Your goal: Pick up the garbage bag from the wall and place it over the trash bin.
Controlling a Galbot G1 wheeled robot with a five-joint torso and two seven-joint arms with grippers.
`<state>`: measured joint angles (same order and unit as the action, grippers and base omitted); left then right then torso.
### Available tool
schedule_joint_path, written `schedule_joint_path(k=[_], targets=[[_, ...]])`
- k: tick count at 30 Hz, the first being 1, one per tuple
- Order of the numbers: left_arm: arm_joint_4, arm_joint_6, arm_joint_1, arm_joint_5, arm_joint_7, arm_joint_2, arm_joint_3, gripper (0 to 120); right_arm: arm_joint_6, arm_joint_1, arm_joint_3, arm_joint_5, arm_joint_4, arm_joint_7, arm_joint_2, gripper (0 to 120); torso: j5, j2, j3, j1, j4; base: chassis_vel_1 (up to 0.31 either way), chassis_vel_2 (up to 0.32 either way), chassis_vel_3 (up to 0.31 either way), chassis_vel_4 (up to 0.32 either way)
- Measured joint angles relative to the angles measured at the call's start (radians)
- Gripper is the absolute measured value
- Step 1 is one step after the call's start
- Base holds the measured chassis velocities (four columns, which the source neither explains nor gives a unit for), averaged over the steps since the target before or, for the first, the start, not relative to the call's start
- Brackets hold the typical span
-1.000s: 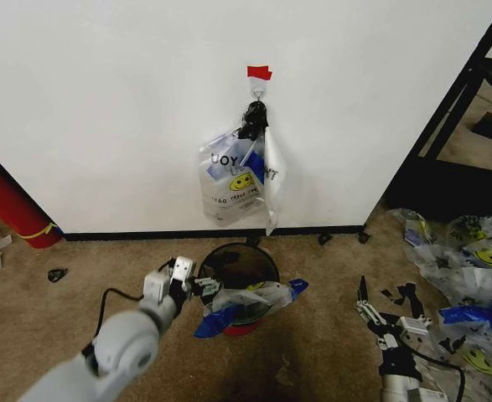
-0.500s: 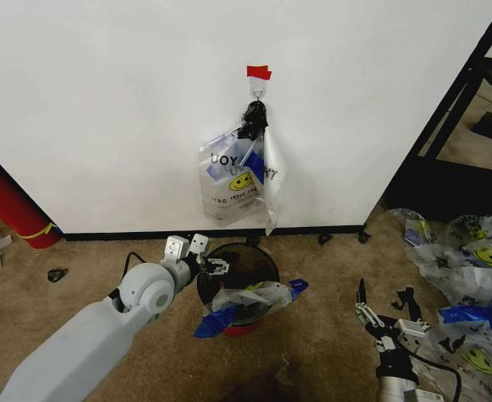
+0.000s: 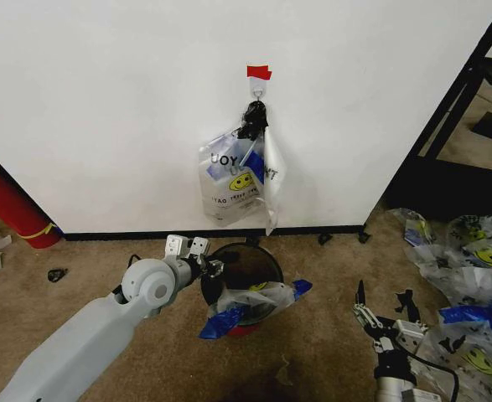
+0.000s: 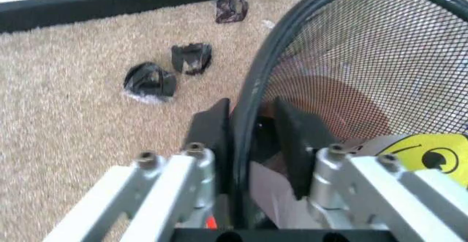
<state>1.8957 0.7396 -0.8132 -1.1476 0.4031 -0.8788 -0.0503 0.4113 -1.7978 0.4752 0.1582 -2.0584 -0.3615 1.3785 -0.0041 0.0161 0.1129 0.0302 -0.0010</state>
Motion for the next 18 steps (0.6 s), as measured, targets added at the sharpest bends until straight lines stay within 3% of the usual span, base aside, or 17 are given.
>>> schedule_joint_path(k=[5, 14, 18], targets=[[0.056, -0.036, -0.077, -0.070, 0.112, -0.002, 0.048, 4, -0.008, 0.005, -0.006, 0.000, 0.000, -0.012, -0.004, 100, -0.0001, 0.000, 0.000, 0.000, -0.0001, 0.000, 0.000, 0.000, 0.000], [0.158, -0.123, -0.229, -0.197, 0.268, -0.017, 0.163, 3, -0.021, 0.009, -0.024, -0.001, 0.000, -0.024, -0.003, 100, 0.0001, 0.000, 0.000, 0.000, 0.0002, 0.000, 0.000, 0.000, 0.000], [0.221, -0.188, -0.312, -0.253, 0.358, -0.063, 0.206, 3, -0.025, 0.007, -0.029, -0.002, -0.002, -0.029, -0.002, 100, 0.0001, 0.000, 0.000, 0.000, -0.0001, 0.000, 0.000, 0.000, 0.000]])
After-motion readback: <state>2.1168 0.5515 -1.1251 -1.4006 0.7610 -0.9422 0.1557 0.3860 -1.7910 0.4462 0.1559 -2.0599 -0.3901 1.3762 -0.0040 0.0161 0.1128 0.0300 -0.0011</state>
